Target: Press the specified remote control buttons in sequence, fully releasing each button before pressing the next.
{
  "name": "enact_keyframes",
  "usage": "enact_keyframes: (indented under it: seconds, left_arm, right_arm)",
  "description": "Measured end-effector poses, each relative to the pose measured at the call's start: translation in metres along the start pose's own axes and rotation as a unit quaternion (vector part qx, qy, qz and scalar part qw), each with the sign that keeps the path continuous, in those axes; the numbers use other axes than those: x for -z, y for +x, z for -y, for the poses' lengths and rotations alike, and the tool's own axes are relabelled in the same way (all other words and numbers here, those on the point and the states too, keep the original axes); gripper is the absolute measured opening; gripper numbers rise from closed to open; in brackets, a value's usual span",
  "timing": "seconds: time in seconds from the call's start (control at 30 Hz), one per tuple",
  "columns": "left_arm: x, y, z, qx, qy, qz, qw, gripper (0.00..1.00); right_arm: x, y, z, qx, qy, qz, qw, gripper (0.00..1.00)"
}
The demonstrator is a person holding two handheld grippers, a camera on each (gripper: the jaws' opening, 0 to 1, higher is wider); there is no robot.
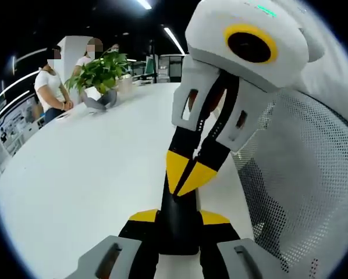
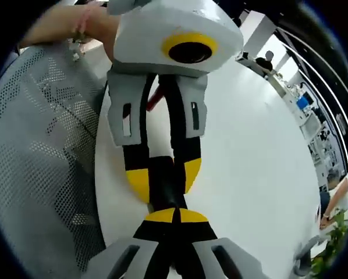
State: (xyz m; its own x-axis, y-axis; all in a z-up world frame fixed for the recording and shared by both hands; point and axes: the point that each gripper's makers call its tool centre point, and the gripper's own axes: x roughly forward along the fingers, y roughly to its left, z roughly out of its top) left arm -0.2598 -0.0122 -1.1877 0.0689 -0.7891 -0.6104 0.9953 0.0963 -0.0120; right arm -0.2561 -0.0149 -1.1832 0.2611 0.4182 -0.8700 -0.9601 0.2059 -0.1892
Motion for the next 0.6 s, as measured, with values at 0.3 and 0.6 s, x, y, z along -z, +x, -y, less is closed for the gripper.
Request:
enact_keyframes:
  seconds: [0.3,0.6]
  left_arm:
    - [0.0003,0.0003,0.0004,0.003,-0.003,0.003,1.0000,0.24]
    - [-0.0006,0.0010,-0.0002,0.003,-0.005,0.004,1.0000,0.24]
  right_arm:
    - [0.0011,-0.0020,-0.0022,-0.048,-0.012,-0.015,0.9987,0.00]
    - [0.0020,-0.0003,-0.0044,0.022,-0.131,-0.031,0.9906,0.00]
